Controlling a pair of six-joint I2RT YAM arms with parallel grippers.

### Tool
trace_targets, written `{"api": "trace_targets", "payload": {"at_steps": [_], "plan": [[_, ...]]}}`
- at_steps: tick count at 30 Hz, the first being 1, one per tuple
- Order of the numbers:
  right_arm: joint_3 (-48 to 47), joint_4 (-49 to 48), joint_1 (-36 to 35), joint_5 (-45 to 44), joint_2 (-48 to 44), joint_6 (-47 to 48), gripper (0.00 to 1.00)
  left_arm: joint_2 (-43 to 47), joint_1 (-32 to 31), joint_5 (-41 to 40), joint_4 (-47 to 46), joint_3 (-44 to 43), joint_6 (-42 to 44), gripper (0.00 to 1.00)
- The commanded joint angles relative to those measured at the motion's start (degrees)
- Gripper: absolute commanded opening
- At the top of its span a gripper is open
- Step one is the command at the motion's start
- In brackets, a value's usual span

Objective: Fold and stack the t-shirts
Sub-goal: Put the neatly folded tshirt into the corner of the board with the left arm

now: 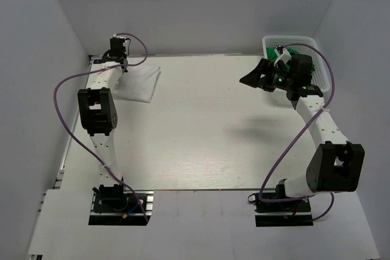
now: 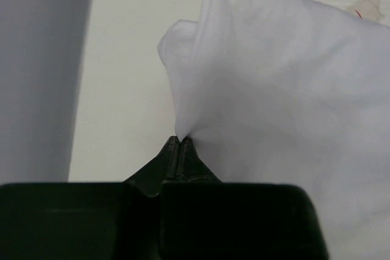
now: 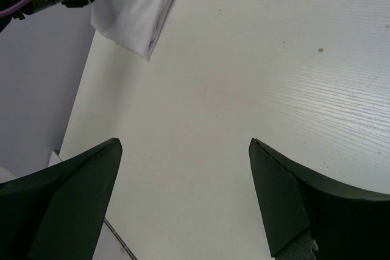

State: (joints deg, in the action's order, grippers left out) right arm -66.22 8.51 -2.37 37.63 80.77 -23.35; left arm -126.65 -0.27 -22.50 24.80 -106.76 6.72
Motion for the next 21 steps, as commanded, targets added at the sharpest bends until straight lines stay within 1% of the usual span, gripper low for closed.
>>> {"api": "trace_targets", "payload": {"at_steps": [1,6,11,15,16,18,19,20,21], "plan": [[-1.55,0.28,0.35,-0.10,0.88,0.07,0.90,-0.87,2.81,-0.17,-0.37,-6.34,2.77,0.00],[-2.25,0.80,0.44,0.08,1.76,-0.11,0.90,-4.83,5.55,0.88,1.56,-13.98,2.77,0.00],[-2.87,0.98,0.53,0.08,2.55,-0.55,0.90,-8.96,8.35,2.10,2.10,-19.00,2.77,0.00],[-3.13,0.80,0.61,0.25,3.07,-0.99,0.90,-10.46,9.58,2.73,2.63,-20.86,0.41,0.00],[-3.22,0.89,0.61,0.25,3.08,-0.90,0.90,-10.46,9.59,0.46,2.63,-20.86,-0.21,0.00],[-3.39,0.98,0.70,0.17,3.25,-0.90,0.90,-10.99,9.59,-1.04,2.63,-20.86,-0.83,0.00],[-3.48,0.89,0.53,0.17,3.25,-0.90,0.90,-10.99,9.59,-5.32,1.67,-20.86,-1.62,0.46],[-3.57,0.89,0.53,0.08,3.16,-0.90,0.90,-10.99,9.59,-6.84,1.05,-20.86,-1.62,0.79],[-3.40,0.80,0.70,0.17,3.16,-0.82,0.90,-10.99,9.59,-6.85,1.04,-21.47,-1.62,1.00]]}}
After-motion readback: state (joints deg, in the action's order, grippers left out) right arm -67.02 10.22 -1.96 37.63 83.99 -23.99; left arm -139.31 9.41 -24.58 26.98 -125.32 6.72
